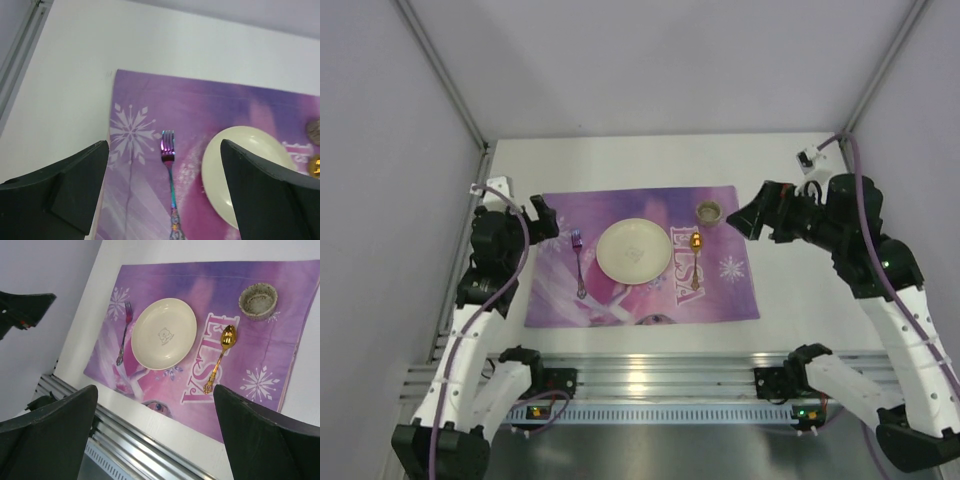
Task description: Set the dinner table for one person
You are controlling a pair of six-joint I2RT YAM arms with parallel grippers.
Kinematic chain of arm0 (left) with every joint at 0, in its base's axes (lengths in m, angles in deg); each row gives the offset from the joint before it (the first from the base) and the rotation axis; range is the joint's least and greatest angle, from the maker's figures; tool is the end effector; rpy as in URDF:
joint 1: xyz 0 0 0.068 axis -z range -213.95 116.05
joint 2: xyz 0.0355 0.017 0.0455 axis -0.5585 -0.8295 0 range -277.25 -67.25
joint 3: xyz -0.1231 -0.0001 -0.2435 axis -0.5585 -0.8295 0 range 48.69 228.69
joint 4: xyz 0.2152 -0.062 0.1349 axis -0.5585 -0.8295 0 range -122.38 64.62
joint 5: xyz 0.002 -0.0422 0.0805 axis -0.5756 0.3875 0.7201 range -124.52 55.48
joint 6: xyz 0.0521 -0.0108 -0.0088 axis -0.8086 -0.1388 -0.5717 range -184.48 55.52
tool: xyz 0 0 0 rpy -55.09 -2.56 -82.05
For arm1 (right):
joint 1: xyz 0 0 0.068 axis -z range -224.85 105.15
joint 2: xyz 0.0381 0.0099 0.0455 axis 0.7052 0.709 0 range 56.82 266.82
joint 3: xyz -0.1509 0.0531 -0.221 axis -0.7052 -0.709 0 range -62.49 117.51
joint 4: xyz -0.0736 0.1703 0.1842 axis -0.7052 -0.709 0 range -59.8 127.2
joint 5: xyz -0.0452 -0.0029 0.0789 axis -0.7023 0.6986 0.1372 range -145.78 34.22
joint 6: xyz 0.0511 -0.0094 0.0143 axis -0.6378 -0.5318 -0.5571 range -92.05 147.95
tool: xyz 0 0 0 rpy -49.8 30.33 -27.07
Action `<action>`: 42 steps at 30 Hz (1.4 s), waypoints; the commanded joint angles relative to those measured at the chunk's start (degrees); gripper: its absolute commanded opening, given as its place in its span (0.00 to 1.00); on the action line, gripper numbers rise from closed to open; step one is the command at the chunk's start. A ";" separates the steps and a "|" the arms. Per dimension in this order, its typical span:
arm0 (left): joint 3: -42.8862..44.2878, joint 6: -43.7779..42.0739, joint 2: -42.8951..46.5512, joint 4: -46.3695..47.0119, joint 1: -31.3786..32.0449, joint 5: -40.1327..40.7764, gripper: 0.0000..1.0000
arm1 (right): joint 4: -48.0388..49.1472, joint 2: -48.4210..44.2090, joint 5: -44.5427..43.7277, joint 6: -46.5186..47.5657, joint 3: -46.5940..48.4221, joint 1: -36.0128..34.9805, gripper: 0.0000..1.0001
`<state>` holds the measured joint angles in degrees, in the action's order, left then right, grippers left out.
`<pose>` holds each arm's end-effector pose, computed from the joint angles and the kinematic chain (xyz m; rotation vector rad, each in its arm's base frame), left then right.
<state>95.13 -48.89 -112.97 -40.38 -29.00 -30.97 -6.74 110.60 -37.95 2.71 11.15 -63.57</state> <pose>0.1855 -0.0139 0.3385 -0.2128 1.8116 -0.1971 0.1599 0.0657 0.4222 -0.0918 2.0582 0.7955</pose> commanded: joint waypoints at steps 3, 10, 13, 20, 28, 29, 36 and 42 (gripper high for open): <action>-9.86 -7.25 -4.28 18.77 0.50 6.28 0.98 | 4.83 -6.22 -3.06 -0.69 -4.12 -0.18 1.00; -22.08 -4.61 -16.59 38.00 -2.49 8.14 0.99 | 3.87 -11.76 -1.13 -2.45 -7.20 -0.18 1.00; -26.30 -4.87 -21.25 49.17 -2.58 7.87 0.99 | 1.94 -14.13 -1.04 -2.10 -7.55 -0.18 1.00; -25.79 -8.03 -35.48 62.54 -2.75 5.41 0.99 | -5.00 -17.13 -7.09 -1.66 -7.20 -0.18 1.00; -19.01 -12.69 -44.45 60.61 -3.02 2.17 0.99 | -9.05 -17.04 -10.61 -1.92 -4.65 -0.18 1.00; -21.01 -13.22 -44.98 65.14 -3.19 2.07 0.99 | -9.40 -17.13 -11.14 -2.01 -4.48 -0.18 1.00; -31.23 -11.99 -46.21 87.03 -3.72 3.74 0.98 | -11.08 -20.11 -16.32 -2.01 -7.27 -0.18 1.00; -29.65 -11.73 -44.99 81.11 -3.54 4.80 0.98 | -10.37 -22.49 -19.05 -1.84 -9.66 -0.18 1.00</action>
<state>65.40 -60.23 -158.04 32.90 -32.30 -26.27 -17.65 88.39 -54.28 0.75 1.75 -63.59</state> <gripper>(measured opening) 0.985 0.996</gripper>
